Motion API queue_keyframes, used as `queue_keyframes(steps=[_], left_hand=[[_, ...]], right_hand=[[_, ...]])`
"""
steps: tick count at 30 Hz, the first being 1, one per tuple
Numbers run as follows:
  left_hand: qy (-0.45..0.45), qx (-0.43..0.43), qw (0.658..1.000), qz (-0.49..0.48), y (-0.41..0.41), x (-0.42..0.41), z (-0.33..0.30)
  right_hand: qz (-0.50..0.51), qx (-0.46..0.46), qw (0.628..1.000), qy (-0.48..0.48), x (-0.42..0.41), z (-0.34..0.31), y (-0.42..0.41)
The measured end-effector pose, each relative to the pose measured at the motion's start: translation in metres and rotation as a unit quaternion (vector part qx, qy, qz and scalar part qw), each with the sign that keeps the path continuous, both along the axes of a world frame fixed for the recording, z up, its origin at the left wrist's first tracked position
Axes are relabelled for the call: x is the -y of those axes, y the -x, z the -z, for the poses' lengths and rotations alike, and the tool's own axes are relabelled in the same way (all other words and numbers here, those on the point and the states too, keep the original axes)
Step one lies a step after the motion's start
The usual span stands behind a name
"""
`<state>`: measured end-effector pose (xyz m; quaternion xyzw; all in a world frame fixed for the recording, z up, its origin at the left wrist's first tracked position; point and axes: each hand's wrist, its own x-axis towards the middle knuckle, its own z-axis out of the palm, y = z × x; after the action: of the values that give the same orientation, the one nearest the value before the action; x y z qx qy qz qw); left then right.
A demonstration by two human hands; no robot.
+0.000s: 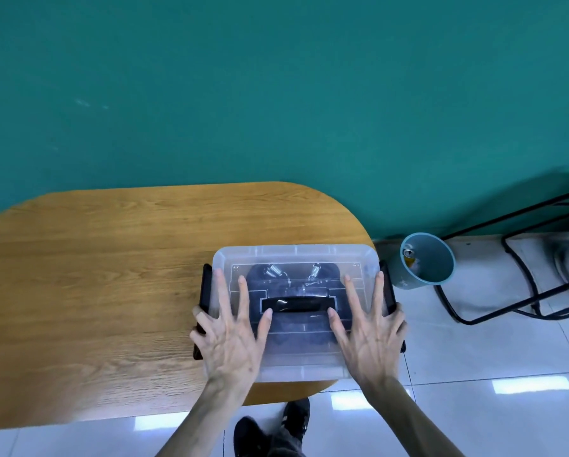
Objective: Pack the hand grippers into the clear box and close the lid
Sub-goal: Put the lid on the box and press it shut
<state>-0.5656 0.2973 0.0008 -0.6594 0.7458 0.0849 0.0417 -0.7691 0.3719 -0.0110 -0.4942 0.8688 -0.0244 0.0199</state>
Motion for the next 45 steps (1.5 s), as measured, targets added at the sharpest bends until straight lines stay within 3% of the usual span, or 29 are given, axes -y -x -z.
queue_keyframes(steps=[11,45], left_hand=[[0.013,0.032,0.999,-0.001,0.011,-0.005,0.003],[0.026,0.005,1.0,0.001,0.008,-0.006,0.021]], right_hand=[[-0.001,0.0,1.0,0.007,0.0,-0.002,-0.002],[-0.007,-0.012,1.0,0.02,-0.001,0.011,-0.007]])
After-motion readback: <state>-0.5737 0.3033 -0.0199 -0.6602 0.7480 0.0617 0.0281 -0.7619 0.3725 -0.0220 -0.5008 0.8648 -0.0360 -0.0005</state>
